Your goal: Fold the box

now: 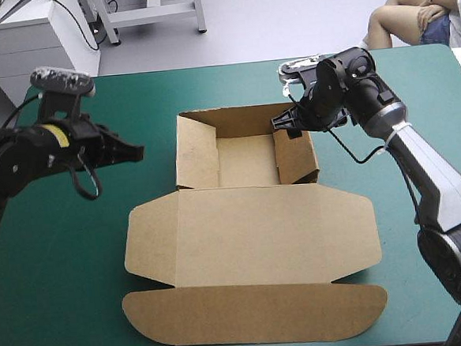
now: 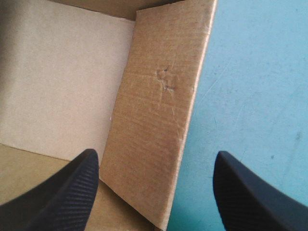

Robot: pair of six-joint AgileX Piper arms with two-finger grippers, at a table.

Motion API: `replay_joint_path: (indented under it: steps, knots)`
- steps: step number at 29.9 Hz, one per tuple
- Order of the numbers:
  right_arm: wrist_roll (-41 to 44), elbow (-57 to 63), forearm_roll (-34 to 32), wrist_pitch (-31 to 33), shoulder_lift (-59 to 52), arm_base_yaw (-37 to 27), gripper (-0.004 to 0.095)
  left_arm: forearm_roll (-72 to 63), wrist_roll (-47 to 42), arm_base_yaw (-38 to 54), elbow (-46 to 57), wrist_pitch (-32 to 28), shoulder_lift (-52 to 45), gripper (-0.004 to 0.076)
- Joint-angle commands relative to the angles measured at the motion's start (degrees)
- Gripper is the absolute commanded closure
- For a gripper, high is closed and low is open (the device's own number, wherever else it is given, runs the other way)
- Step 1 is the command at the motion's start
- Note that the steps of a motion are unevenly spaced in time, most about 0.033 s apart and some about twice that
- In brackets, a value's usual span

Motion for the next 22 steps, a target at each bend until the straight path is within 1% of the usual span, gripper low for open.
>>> replay_joint_path:
  steps: [1, 3, 6, 10, 13, 16, 19, 22]
  knots:
    - [-0.6, -1.4, -1.0, 0.5, -2.2, -0.2, 0.0274, 0.0, 0.0, -0.1, 7.6, -2.5, -7.8, 0.073]
    - [-0.6, -1.4, -0.8, 0.5, -1.3, -0.2, 0.0274, -1.2, 0.0, -0.1, 13.6, -3.9, -12.1, 0.073]
    - [-0.8, -1.1, -0.8, 0.5, -0.3, -0.2, 0.0274, -1.5, 0.0, -0.1, 22.5, -7.6, -18.6, 0.073]
    - [-1.9, 2.8, -2.2, 0.5, 0.3, -0.2, 0.0274, -1.1, -0.1, -0.1, 34.3, -14.7, -27.8, 0.073]
    - [-1.9, 7.4, -3.1, -1.5, 0.3, -0.2, 0.0274, -1.1, 0.0, -0.1, 42.1, -18.5, -34.3, 0.073]
    - [-1.9, 11.1, -3.1, -4.2, 0.6, -0.2, 0.0275, -1.1, 0.0, -0.1, 47.6, -21.2, -40.5, 0.073]
    - [-1.9, 12.8, -3.0, -4.7, 1.4, -0.2, 0.0316, -1.1, 0.0, -0.1, 51.3, -22.5, -45.3, 0.073]
    - [-2.1, 12.9, -2.1, -4.2, 2.7, -0.2, 0.0414, -1.1, 0.0, -0.1, 53.9, -23.2, -49.0, 0.0731]
